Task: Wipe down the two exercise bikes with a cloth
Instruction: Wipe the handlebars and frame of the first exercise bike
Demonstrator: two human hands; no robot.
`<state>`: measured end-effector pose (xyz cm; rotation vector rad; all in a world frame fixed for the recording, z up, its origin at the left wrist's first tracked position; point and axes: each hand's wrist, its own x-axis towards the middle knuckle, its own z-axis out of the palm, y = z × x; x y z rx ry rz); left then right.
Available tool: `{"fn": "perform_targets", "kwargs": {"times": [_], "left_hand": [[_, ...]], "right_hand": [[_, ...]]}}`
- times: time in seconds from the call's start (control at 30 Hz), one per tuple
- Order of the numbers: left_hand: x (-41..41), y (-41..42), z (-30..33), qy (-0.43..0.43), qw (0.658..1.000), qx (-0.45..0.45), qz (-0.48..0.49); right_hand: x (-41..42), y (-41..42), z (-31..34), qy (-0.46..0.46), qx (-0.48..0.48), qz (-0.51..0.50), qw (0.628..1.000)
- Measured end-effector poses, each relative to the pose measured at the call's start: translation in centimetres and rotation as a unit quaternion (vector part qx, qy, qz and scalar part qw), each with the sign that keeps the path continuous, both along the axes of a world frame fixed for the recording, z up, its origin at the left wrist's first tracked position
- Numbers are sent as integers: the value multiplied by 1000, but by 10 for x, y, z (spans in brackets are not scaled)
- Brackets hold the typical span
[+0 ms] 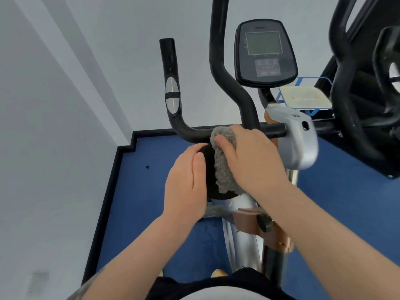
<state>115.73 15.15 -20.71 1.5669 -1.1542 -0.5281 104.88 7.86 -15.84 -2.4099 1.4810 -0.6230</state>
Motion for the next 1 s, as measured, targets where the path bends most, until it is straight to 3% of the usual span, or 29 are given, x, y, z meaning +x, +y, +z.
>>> {"fn": "perform_targets", "kwargs": {"times": [0.2,0.37,0.57,0.7,0.8,0.87,1.0], "left_hand": [[-1,1,0,-5,1000,-1,5],[-2,0,-3,7,1000,-11,5],[11,-2,13,1,999,22,-26],[19,-17,29,-7,1000,2,11],[8,-25,32,-21,999,31,1],[4,-25,26,-43,998,48,-3],[3,-23,20,-61,997,50,2]], "right_hand": [[-24,26,-7,-23,-22,1,1000],[-6,8,0,31,-22,-12,999],[-32,3,17,-2,40,105,994],[-31,-21,29,23,3,118,993],[-18,-8,12,-79,69,99,990],[-17,7,-1,-148,54,55,986],[-27,29,-15,-122,2,44,992]]}}
